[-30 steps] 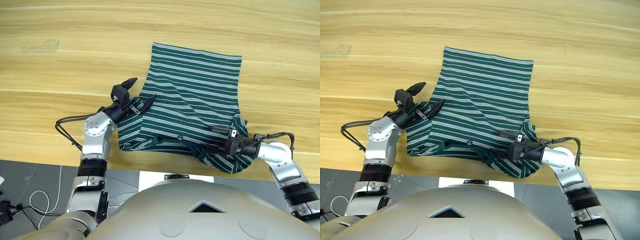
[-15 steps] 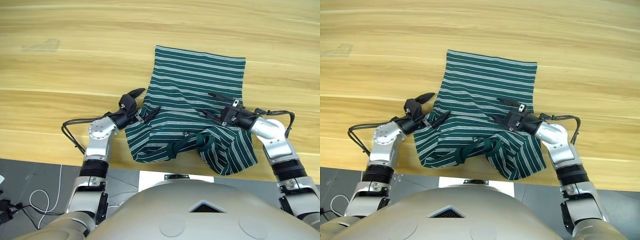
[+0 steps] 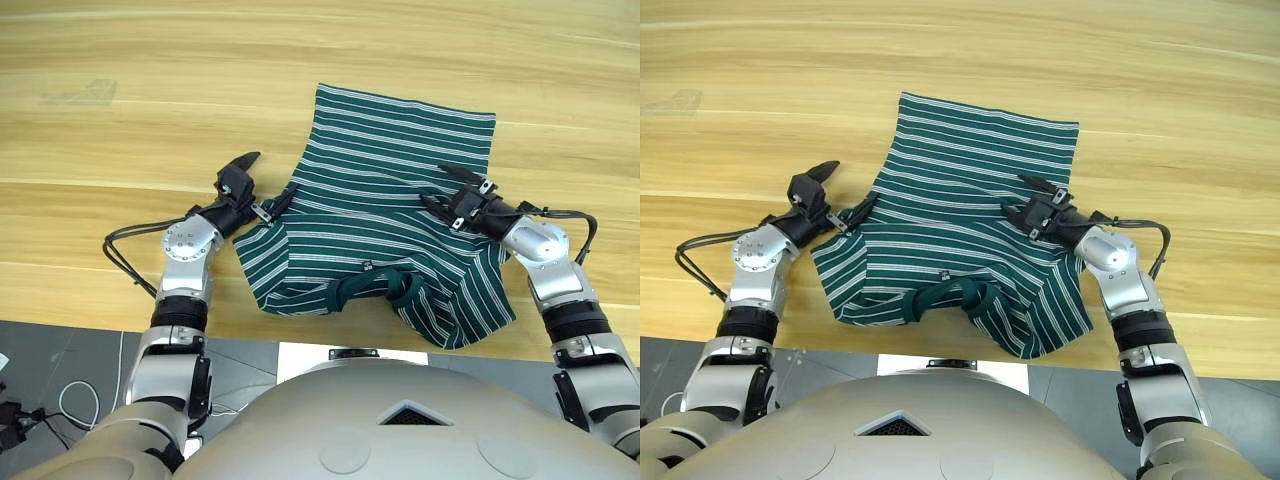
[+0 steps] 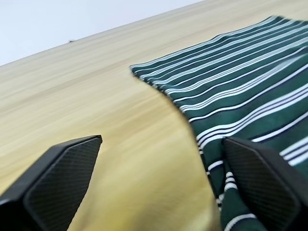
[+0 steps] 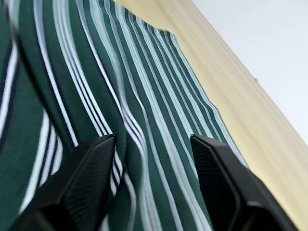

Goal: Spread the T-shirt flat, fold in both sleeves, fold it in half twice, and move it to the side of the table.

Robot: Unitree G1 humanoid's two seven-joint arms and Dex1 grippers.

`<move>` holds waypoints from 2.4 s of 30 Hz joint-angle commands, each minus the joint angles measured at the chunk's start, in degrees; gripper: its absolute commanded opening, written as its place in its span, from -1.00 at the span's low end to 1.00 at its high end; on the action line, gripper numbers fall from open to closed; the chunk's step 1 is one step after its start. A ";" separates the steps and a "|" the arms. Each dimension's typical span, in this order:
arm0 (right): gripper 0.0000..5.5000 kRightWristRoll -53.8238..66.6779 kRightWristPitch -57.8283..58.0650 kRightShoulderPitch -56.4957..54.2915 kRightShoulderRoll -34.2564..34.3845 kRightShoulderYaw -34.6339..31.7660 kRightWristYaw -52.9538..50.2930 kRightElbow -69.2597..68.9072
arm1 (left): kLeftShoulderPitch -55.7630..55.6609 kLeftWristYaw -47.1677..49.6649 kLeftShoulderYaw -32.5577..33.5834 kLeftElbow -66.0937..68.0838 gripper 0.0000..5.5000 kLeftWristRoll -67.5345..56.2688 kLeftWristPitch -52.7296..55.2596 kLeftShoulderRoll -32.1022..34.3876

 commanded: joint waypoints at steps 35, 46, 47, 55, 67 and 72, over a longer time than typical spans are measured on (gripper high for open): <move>0.04 6.80 9.24 21.97 4.71 -2.91 -2.91 -24.35 | 14.33 0.27 5.31 -25.30 0.68 -11.66 -1.69 0.71; 0.04 6.36 23.72 28.71 0.04 -10.83 -3.88 -39.03 | 26.34 5.02 0.51 -31.71 0.68 3.84 15.84 8.29; 0.04 6.16 24.50 28.59 -0.28 -10.74 -3.61 -39.66 | 26.07 5.19 0.51 -31.40 0.68 4.57 15.89 8.81; 0.04 4.05 24.24 24.58 0.31 -9.50 -4.40 -36.62 | 27.58 3.59 1.86 -36.73 0.68 -0.86 16.88 7.91; 0.04 2.48 20.88 22.07 5.53 -3.09 -5.85 -36.19 | 30.37 6.33 2.13 -38.48 0.68 -2.47 15.26 2.43; 0.04 0.94 21.73 27.81 5.49 -0.78 -6.84 -30.44 | 29.37 6.53 2.95 -36.08 0.68 -1.97 14.53 2.77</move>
